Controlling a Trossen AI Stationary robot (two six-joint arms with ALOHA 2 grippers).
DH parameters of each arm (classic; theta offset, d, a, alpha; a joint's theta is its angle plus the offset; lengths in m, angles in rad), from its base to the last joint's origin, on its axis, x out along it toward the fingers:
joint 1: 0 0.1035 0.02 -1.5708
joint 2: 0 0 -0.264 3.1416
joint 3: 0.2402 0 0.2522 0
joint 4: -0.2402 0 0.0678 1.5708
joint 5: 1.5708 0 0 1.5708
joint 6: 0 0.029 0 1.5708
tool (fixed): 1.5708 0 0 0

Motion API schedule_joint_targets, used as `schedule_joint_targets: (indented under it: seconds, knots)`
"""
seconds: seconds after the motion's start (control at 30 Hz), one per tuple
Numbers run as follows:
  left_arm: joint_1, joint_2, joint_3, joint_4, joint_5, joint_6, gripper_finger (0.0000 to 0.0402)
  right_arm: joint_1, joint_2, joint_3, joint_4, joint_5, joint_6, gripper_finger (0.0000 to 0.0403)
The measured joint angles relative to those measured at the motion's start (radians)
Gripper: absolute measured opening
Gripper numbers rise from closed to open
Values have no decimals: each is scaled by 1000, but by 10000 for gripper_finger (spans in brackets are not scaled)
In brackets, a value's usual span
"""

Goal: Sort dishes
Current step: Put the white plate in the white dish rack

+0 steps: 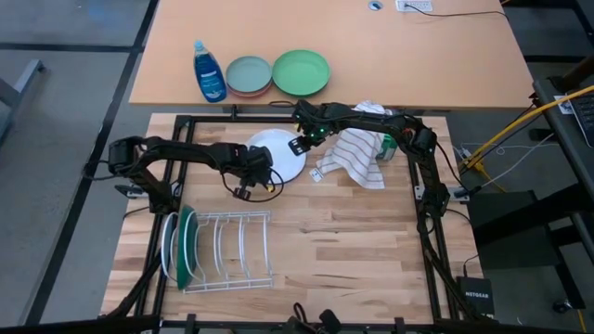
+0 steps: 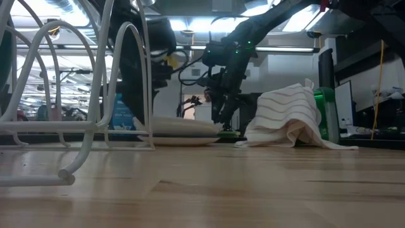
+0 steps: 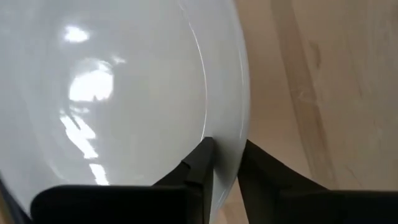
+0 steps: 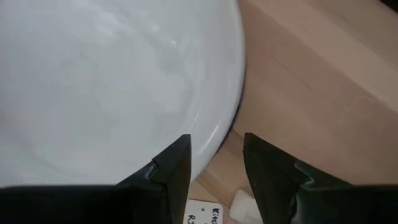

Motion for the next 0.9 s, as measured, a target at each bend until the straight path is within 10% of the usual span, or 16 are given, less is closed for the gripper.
schedule_joint_targets:
  seconds: [0.9]
  knots:
    - [1, -59, -3, 35, -7, -7, 13, 130, 1, 0, 32, 7, -180, 149]
